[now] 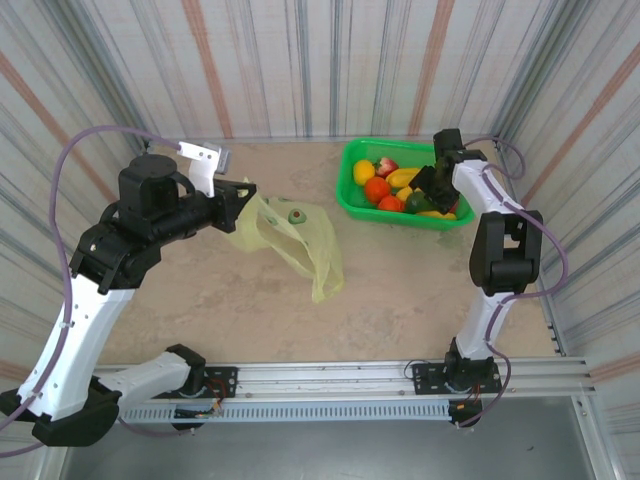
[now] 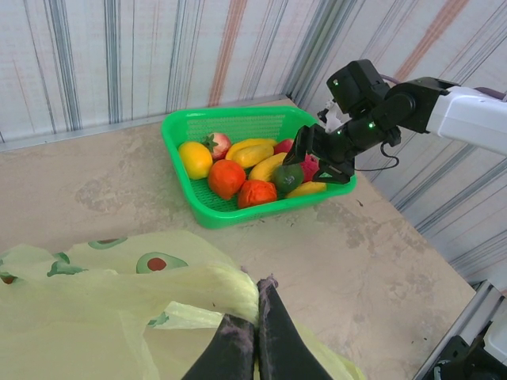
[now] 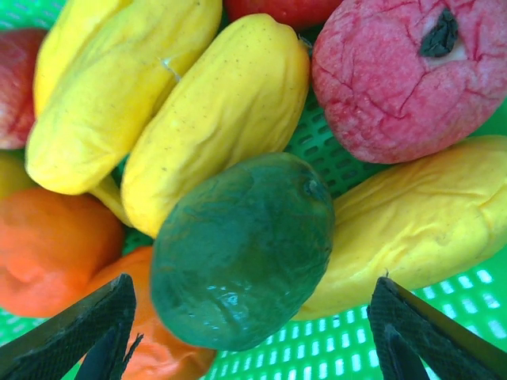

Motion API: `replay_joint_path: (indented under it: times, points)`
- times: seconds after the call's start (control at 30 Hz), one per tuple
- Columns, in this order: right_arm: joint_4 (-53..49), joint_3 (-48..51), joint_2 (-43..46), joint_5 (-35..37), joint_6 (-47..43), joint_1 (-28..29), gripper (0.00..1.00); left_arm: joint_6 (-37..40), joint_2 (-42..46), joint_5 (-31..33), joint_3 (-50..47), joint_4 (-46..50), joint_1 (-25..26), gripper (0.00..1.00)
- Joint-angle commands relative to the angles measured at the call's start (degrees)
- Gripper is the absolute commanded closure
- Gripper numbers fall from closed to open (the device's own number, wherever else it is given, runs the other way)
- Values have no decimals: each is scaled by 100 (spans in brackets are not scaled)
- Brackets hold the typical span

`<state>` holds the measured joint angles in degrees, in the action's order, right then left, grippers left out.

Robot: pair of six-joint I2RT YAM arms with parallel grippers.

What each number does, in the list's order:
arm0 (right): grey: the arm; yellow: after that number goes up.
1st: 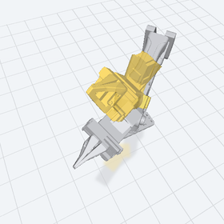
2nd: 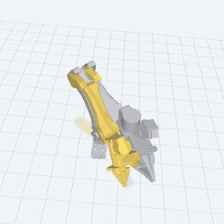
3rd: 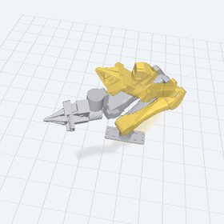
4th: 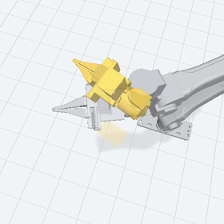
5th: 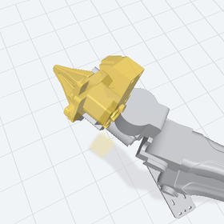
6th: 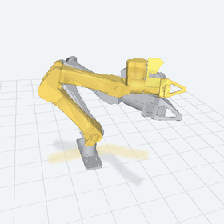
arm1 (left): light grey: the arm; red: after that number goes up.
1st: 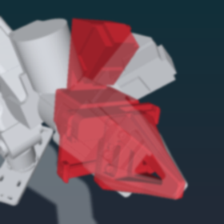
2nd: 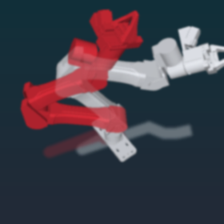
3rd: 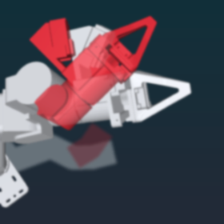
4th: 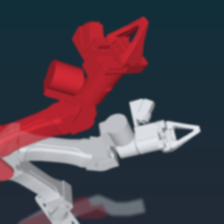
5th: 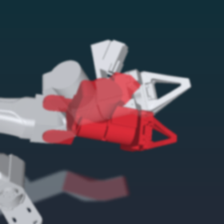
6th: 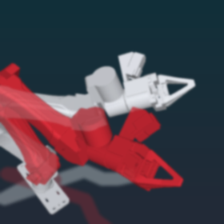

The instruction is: Place the fake fruits into the plastic bag and tie a complex knot

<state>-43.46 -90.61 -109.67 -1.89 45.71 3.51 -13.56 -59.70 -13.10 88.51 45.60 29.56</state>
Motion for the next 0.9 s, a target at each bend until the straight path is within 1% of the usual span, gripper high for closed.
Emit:
replay_joint_path:
  times: [0.0, 0.13, 0.23, 0.33, 0.4, 0.57, 0.63, 0.7, 0.73, 0.83, 0.87]
  points:
    - [-295, -313, -131, -181, 631, 35, 21, -4, 16, -104, 150, 26, -56, 100]
    - [-577, -723, -585, -268, 717, 38, 22, -17, 4, -105, 142, 36, -56, 100]
    - [-573, -790, -783, -268, 792, 29, 22, -17, 7, -97, 150, 58, -56, 100]
    - [-514, -807, -939, -325, 829, 4, 24, -15, 13, -88, 157, 64, -56, 100]
    - [-479, -810, -1010, -320, 834, 0, 28, -15, 3, -88, 155, 59, -56, 100]
    - [-355, -882, -1186, -539, 828, -5, 29, -15, 1, -104, 158, 71, -56, 100]
    - [-290, -899, -1211, -607, 812, 1, 34, -15, 17, -83, 141, 72, -56, 100]
    - [-249, -897, -1237, -581, 792, -5, 35, -6, 30, -74, 123, 76, -56, 100]
    - [-242, -912, -1263, -556, 771, 0, 32, -12, 37, -72, 110, 78, -56, 100]
    - [-370, -1079, -1454, -584, 722, -4, 19, -12, 61, -57, 54, 80, -56, 100]
    - [-398, -1138, -1531, -643, 711, 3, 18, -15, 66, -59, 45, 73, -56, 100]
